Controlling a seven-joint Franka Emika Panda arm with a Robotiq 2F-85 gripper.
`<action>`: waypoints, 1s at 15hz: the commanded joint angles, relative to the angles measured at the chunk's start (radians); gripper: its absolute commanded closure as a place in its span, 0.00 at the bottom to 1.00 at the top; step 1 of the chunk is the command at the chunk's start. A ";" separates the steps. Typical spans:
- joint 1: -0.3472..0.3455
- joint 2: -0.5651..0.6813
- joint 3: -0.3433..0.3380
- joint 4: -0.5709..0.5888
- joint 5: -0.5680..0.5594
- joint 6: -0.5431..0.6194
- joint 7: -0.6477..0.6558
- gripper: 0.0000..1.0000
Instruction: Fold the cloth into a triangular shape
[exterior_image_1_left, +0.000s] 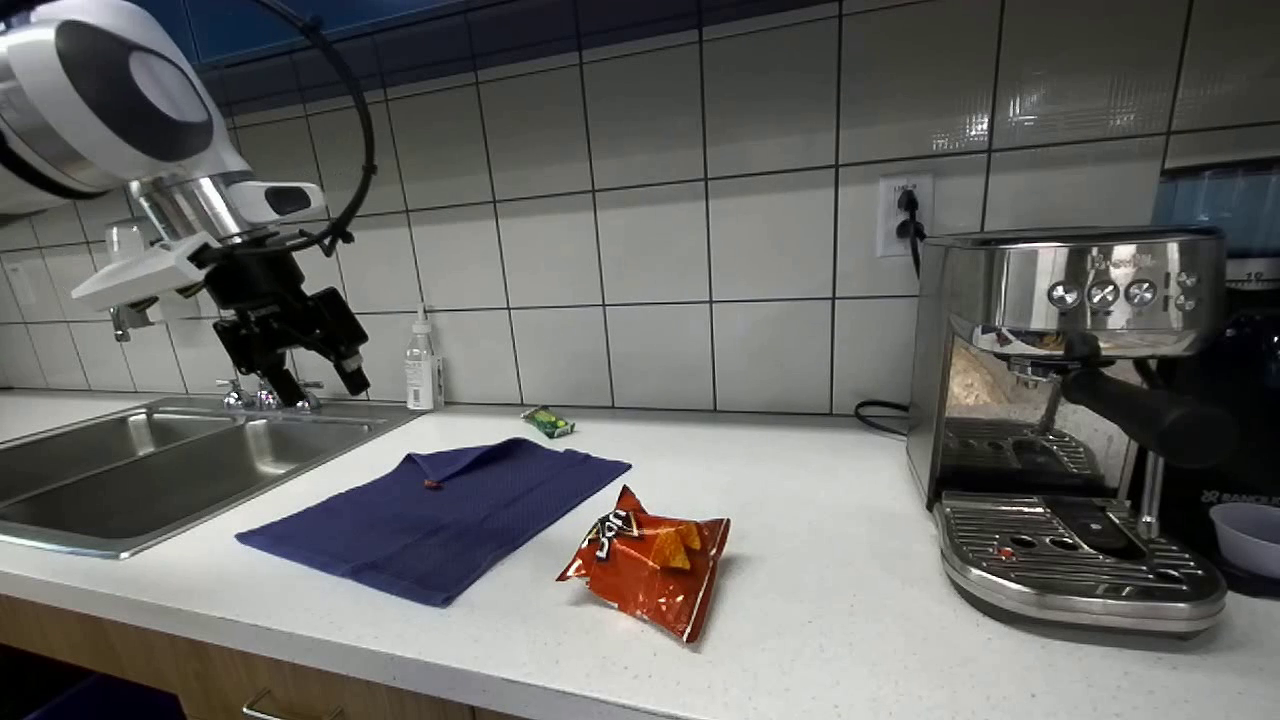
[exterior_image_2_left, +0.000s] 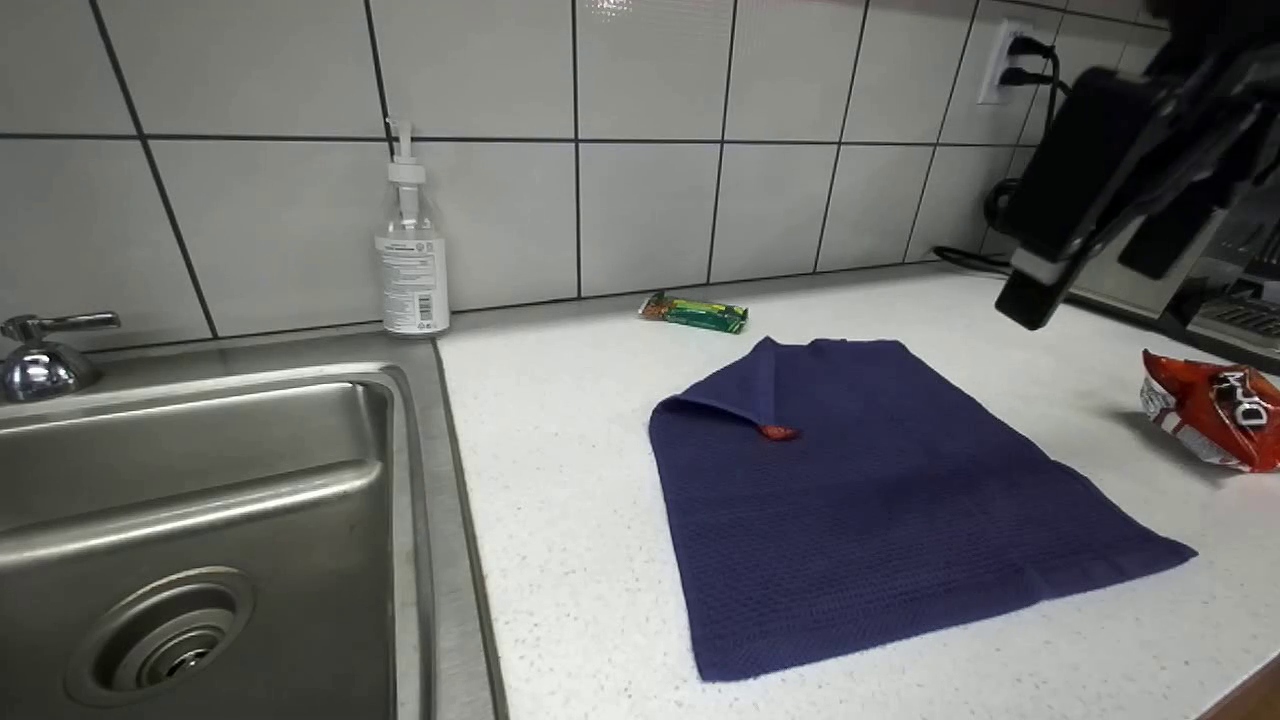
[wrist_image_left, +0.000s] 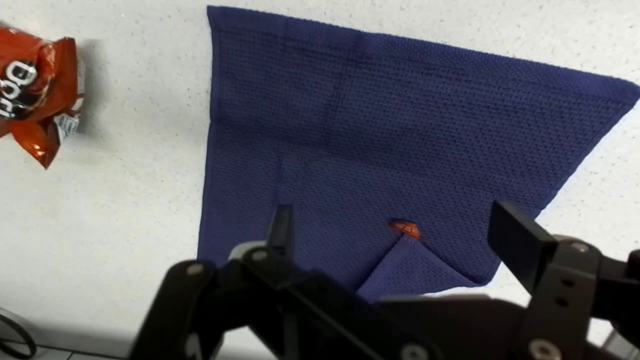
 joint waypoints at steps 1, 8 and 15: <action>-0.036 0.135 0.001 0.080 -0.112 0.071 0.016 0.00; -0.011 0.340 -0.053 0.209 -0.269 0.130 0.023 0.00; 0.068 0.429 -0.134 0.266 -0.349 0.139 0.036 0.00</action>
